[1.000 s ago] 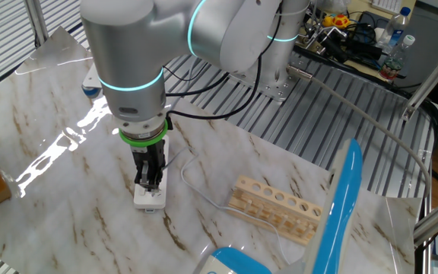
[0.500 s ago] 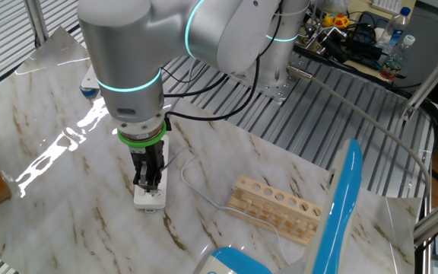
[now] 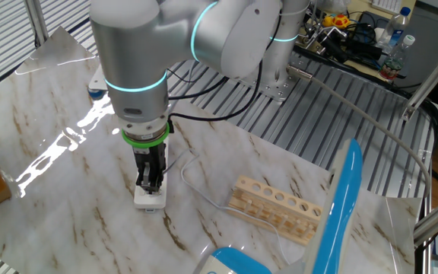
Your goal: Plug in the power cord of the desk lamp, turn on the socket, and light up the desk lamp
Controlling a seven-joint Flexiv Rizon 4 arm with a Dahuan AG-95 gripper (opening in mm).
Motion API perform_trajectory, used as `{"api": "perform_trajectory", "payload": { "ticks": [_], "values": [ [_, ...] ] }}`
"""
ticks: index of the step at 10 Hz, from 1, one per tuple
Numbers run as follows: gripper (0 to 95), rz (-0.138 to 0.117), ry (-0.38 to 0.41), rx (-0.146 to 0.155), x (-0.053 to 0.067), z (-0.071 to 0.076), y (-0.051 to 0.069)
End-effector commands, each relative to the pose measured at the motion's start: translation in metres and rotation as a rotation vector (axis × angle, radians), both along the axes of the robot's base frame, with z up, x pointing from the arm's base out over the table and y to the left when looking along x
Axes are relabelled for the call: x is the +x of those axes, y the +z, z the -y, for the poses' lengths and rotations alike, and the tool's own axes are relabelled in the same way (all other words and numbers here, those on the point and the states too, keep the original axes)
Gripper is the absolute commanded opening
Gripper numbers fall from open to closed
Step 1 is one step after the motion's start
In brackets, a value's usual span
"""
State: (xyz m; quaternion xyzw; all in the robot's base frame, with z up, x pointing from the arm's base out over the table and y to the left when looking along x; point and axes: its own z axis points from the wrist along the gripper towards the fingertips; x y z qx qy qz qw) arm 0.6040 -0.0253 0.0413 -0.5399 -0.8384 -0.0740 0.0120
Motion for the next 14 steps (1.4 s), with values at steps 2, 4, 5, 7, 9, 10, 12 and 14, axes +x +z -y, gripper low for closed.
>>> {"api": "perform_trajectory", "payload": {
  "ticks": [2, 4, 5, 7, 9, 10, 12, 14],
  "values": [
    [19.0, -0.033, -0.017, 0.0, 0.002, 0.0, -0.001],
    [76.0, -0.05, -0.036, 0.001, 0.001, 0.0, 0.004],
    [95.0, -0.055, -0.032, -0.001, 0.001, 0.0, 0.005],
    [95.0, -0.07, -0.02, 0.003, 0.0, 0.0, 0.012],
    [95.0, -0.094, 0.002, 0.017, -0.003, 0.004, 0.036],
    [76.0, -0.094, 0.011, 0.02, -0.003, 0.005, 0.041],
    [38.0, -0.085, 0.056, 0.008, 0.003, 0.008, 0.047],
    [0.0, -0.08, 0.107, -0.008, 0.011, 0.014, 0.049]
  ]
}}
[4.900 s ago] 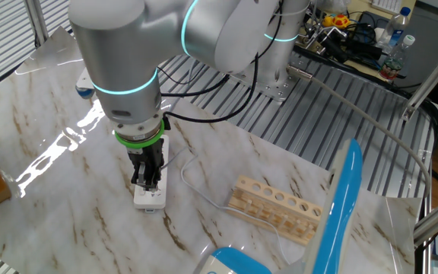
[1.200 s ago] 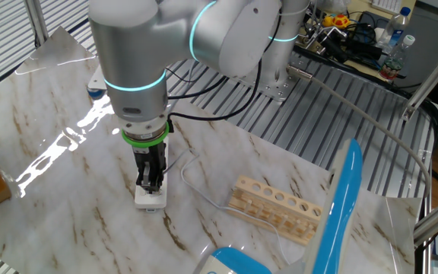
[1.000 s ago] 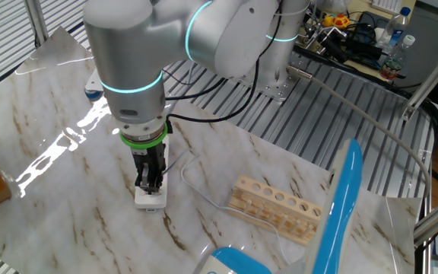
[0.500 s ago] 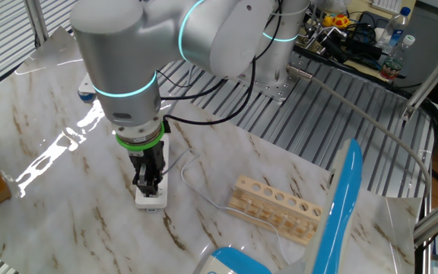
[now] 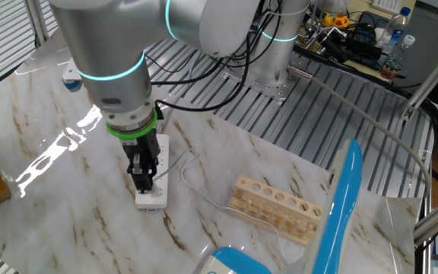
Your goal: Plug in the power cord of the desk lamp, turn on the socket, and light up the desk lamp
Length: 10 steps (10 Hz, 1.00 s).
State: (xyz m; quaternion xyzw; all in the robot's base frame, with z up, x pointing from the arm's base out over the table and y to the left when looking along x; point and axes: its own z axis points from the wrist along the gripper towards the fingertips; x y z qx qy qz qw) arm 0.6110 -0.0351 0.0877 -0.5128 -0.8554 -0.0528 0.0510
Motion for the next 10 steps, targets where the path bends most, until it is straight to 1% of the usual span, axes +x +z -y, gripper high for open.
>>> {"api": "perform_trajectory", "payload": {
  "ticks": [1, 2, 3, 4, 5, 6, 7, 8, 9, 10],
  "values": [
    [0.0, 0.013, 0.097, -0.01, 0.007, 0.009, 0.001],
    [0.0, 0.023, 0.21, -0.004, 0.008, 0.013, 0.0],
    [0.0, 0.031, 0.349, -0.008, 0.008, 0.014, 0.0],
    [0.0, 0.033, 0.531, -0.038, 0.008, 0.014, 0.0],
    [0.0, 0.046, 0.627, -0.026, 0.009, 0.014, -0.001],
    [0.0, 0.055, 0.693, -0.017, 0.009, 0.014, -0.002],
    [0.0, 0.068, 0.828, -0.018, 0.01, 0.013, -0.006],
    [0.0, 0.072, 0.866, -0.016, 0.01, 0.013, -0.007],
    [0.0, 0.073, 0.98, -0.018, 0.011, 0.012, -0.011],
    [0.0, 0.077, 1.03, -0.016, 0.011, 0.011, -0.013]
  ]
}}
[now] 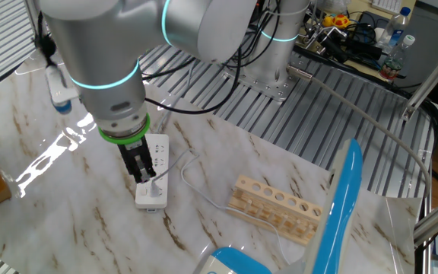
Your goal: Plug in the power cord of the desk lamp, turn on the socket, and light up the desk lamp
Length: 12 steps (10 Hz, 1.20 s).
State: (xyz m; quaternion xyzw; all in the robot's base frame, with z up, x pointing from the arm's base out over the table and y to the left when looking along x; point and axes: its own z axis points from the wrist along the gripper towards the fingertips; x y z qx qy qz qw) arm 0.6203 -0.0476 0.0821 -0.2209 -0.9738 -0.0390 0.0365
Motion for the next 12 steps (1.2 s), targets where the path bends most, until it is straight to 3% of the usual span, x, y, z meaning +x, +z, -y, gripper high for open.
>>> {"api": "perform_trajectory", "payload": {
  "ticks": [1, 5, 7, 12],
  "values": [
    [0.0, 0.021, 0.419, 0.003, 0.003, -0.002, -0.01],
    [0.0, 0.026, 0.553, 0.007, 0.006, 0.001, -0.017],
    [0.0, 0.029, 0.601, 0.01, 0.01, 0.011, -0.021],
    [0.0, 0.032, 0.625, 0.013, 0.011, 0.015, -0.026]
  ]
}}
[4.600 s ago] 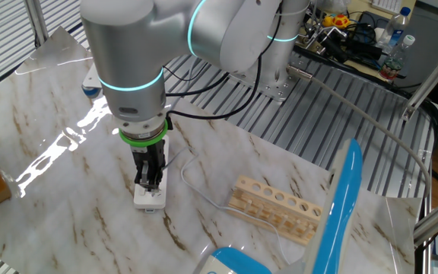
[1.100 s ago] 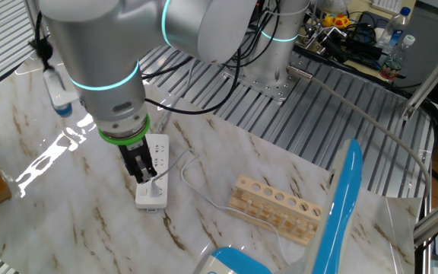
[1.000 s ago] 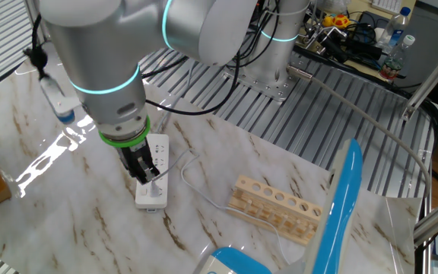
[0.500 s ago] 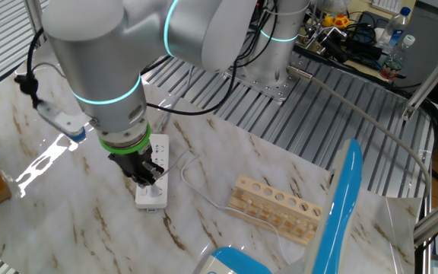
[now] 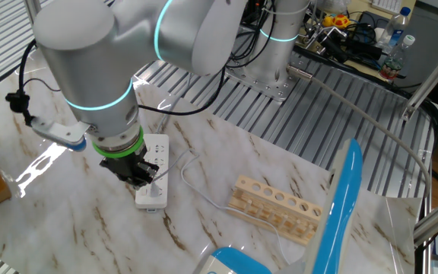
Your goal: Plug in the power cord of the desk lamp, turn on the socket, and light up the desk lamp
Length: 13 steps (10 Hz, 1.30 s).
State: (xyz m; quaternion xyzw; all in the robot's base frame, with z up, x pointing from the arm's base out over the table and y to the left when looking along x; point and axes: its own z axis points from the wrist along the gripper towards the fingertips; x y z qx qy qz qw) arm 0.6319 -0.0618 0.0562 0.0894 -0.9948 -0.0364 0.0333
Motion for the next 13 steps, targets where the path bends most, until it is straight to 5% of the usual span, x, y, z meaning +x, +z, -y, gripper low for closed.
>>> {"api": "perform_trajectory", "payload": {
  "ticks": [1, 4, 5, 8, 9, 10, 11, 13],
  "values": [
    [0.0, -0.005, 0.006, 0.002, -0.0011, 0.0009, -0.0033],
    [0.0, -0.028, 0.069, 0.0, -0.0029, 0.0014, -0.0047],
    [0.0, -0.035, 0.071, 0.034, -0.003, 0.0052, -0.006],
    [0.0, -0.034, 0.064, 0.031, -0.0098, 0.0046, -0.0109],
    [19.0, -0.034, 0.06, 0.034, -0.0106, 0.0045, -0.0112],
    [19.0, -0.034, 0.056, 0.03, -0.011, 0.0044, -0.0113],
    [38.0, -0.034, 0.058, 0.029, -0.011, 0.0044, -0.0113],
    [38.0, -0.034, 0.067, 0.025, -0.011, 0.0043, -0.0112]
  ]
}}
